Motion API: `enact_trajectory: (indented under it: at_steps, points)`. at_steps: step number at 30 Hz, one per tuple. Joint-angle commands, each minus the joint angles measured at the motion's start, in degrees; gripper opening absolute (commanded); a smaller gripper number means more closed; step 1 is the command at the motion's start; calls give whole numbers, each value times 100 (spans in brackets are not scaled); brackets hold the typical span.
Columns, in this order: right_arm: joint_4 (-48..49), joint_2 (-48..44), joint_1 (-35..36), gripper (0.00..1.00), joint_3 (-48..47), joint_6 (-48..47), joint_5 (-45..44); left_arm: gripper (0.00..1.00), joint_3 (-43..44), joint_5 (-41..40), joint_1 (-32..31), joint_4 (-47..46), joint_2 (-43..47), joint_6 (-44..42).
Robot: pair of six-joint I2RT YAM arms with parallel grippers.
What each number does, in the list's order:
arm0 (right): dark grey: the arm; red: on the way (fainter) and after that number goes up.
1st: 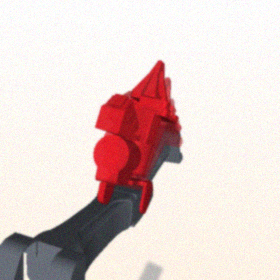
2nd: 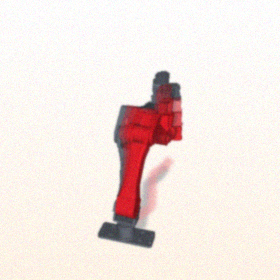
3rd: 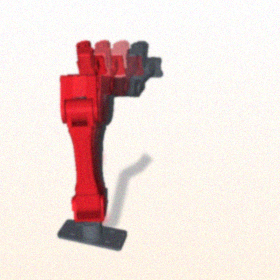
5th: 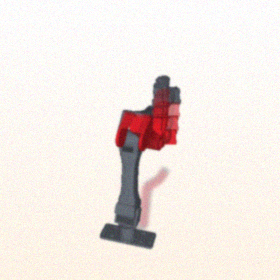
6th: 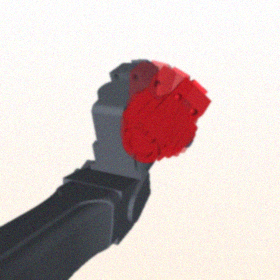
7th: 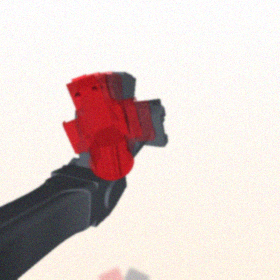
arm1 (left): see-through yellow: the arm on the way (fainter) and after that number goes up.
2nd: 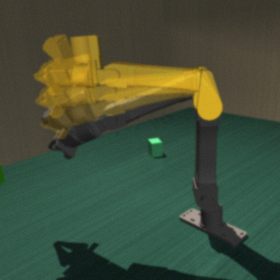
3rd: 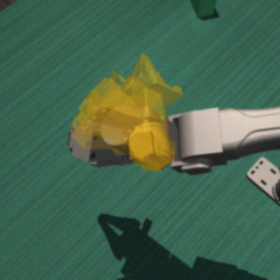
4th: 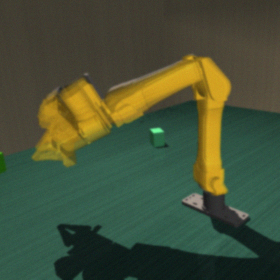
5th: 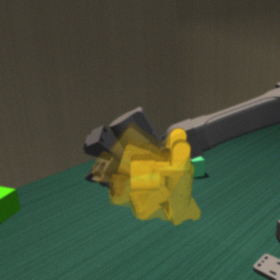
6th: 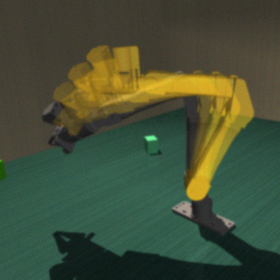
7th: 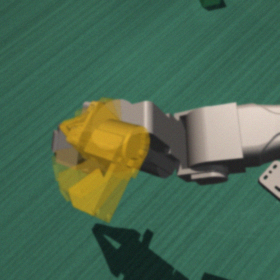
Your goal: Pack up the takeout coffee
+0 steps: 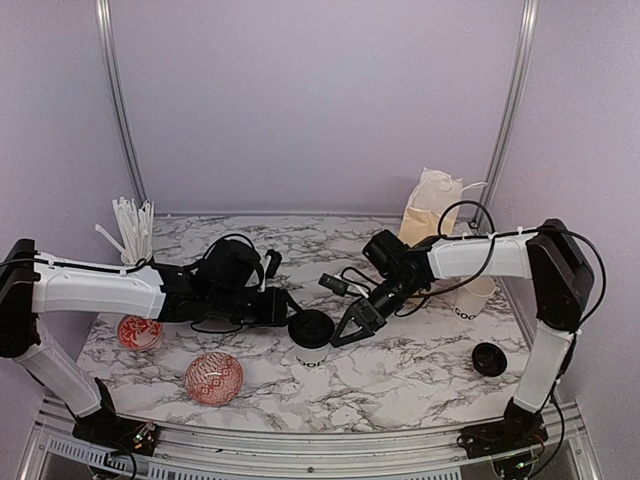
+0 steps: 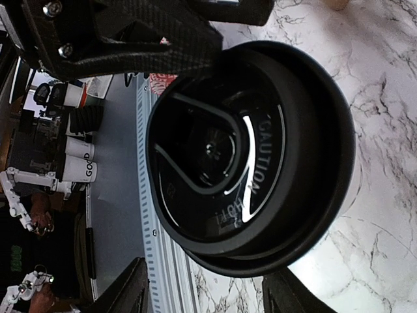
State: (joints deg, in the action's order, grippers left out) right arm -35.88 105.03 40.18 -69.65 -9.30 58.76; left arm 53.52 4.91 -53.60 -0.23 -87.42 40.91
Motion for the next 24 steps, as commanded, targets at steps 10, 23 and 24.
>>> enact_trajectory:
  at_steps: [10, 23, 24]
  points:
    - [363, 453, -217, 54, -279, 658, 313, 38, 83, 300, 12, -190, -337, -141]
    - [523, 694, -309, 64, -300, 894, 1080, 34, -43, 366, 16, -153, -390, -71]
    - [549, 702, -312, 64, -296, 959, 1094, 34, -35, 368, 14, -153, -397, -69]
